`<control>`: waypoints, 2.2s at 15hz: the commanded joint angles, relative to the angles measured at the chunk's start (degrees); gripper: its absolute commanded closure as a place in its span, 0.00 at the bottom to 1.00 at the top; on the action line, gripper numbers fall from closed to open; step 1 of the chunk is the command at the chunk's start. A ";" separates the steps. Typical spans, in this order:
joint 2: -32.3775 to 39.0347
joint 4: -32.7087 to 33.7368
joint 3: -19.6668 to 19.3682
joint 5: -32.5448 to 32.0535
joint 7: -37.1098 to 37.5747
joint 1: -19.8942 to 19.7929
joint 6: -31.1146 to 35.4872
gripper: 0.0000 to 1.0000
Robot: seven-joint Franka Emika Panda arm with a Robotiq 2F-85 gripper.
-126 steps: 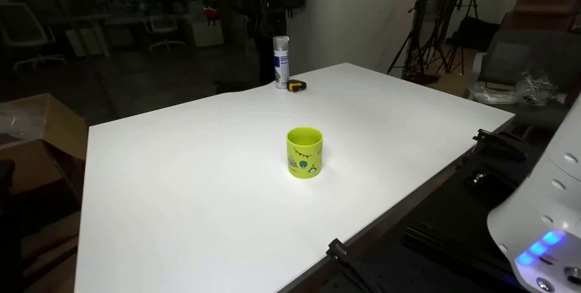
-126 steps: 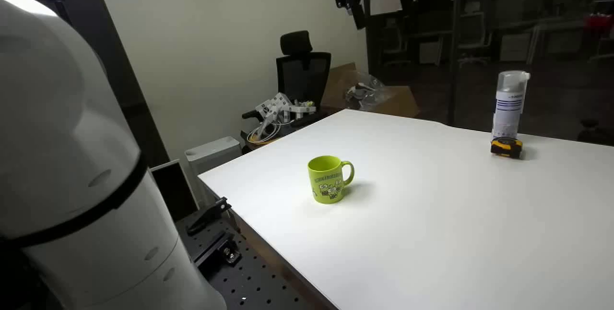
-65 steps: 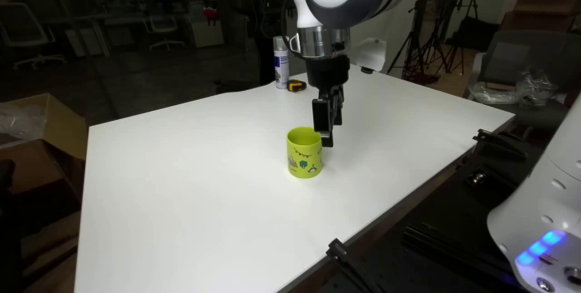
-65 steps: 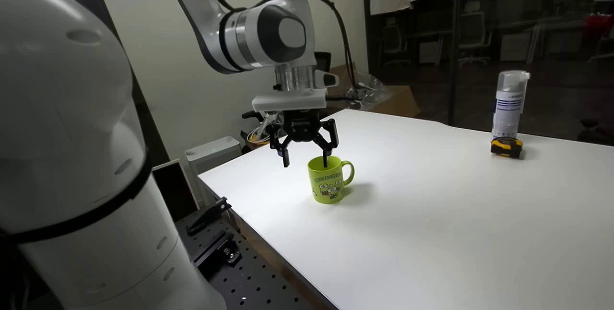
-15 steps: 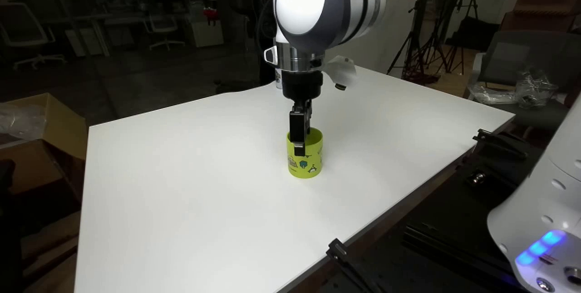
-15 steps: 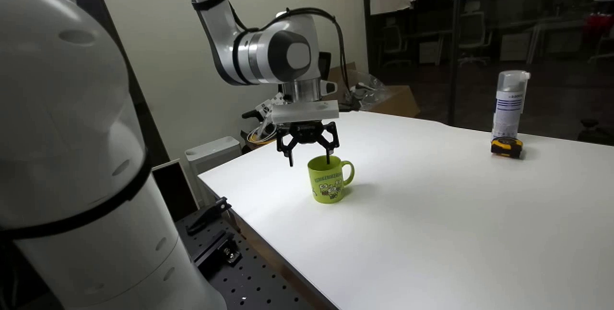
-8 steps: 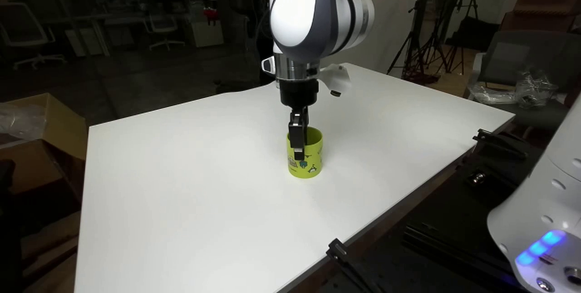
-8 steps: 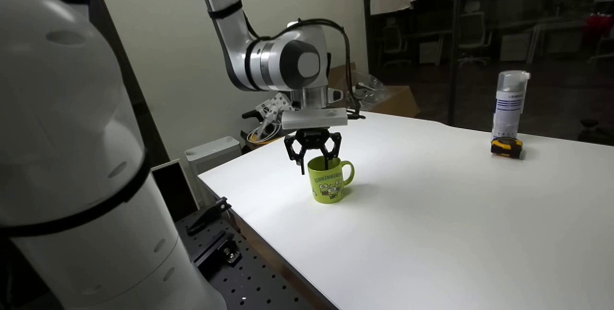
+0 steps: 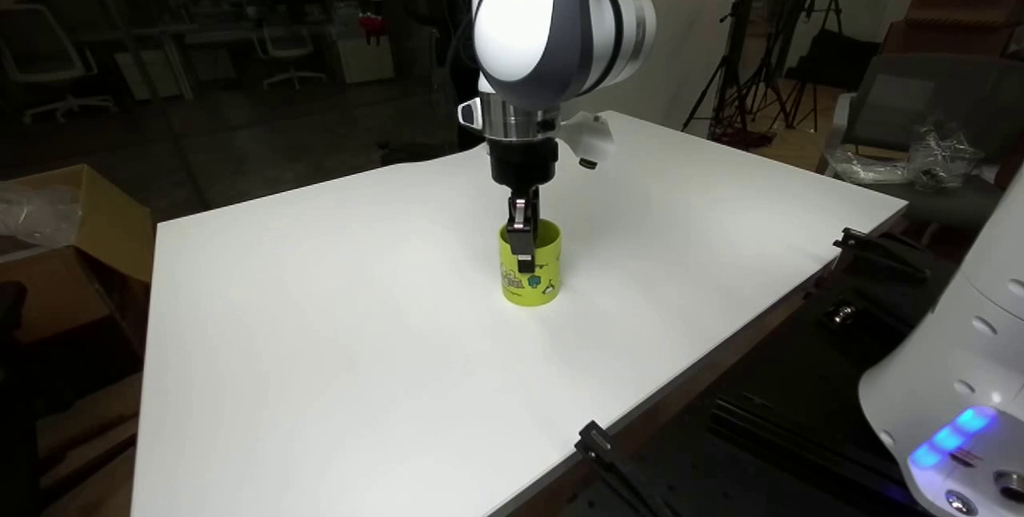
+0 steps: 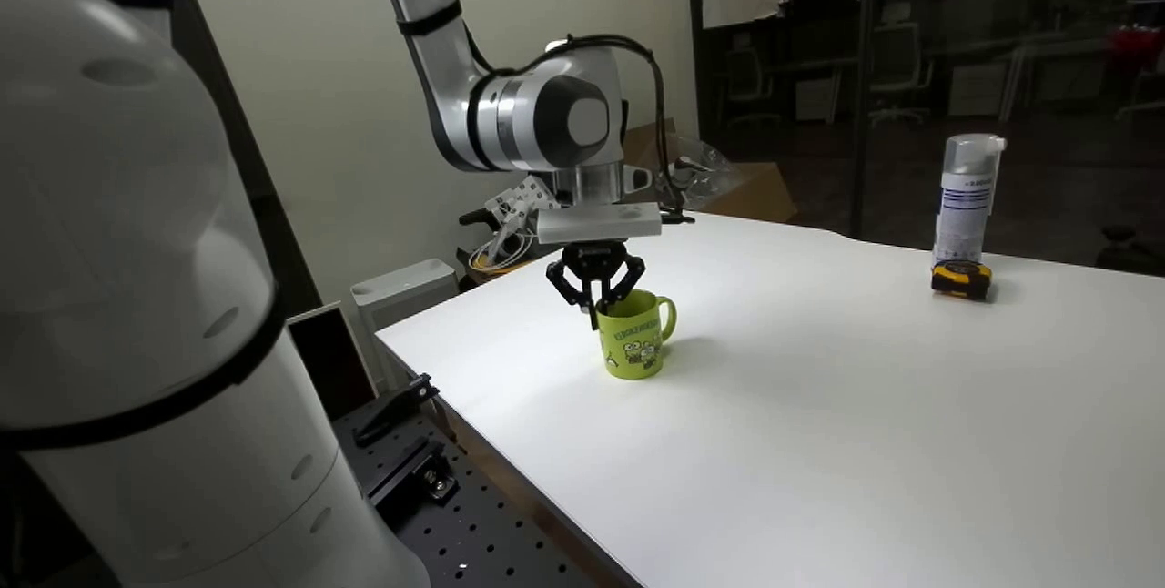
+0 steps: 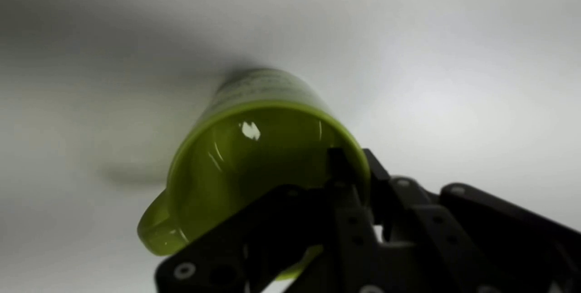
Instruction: Move the mug forward
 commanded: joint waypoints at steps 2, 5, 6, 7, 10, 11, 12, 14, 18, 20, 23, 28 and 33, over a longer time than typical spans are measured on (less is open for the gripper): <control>0.01 0.20 0.96 -0.66 0.49 -1.17 -0.19 0.89; 0.01 0.21 0.97 -0.66 0.49 -1.19 -0.19 0.89; 0.01 0.21 0.97 -0.66 0.48 -1.19 -0.19 0.89; 0.01 0.21 0.97 -0.66 0.48 -1.19 -0.19 0.97; 0.71 1.52 -0.15 0.31 4.73 -1.19 1.67 0.97; 0.94 2.13 -0.48 0.81 6.14 -1.55 1.58 0.97; 1.31 3.04 -1.14 1.08 7.54 -2.06 1.61 0.97; 2.17 5.23 -2.74 1.27 10.17 -3.05 0.59 0.97; 5.63 11.30 -8.11 -1.20 16.97 -3.34 -1.60 0.97; 8.33 14.89 -11.44 -3.10 21.96 -2.41 -0.68 0.97; 11.83 19.96 -14.80 -3.90 29.03 -1.48 -0.57 0.97; 15.86 26.19 -19.82 -3.92 40.83 1.75 -0.46 0.97; 17.51 28.92 -22.36 -3.69 47.51 4.32 -1.02 0.97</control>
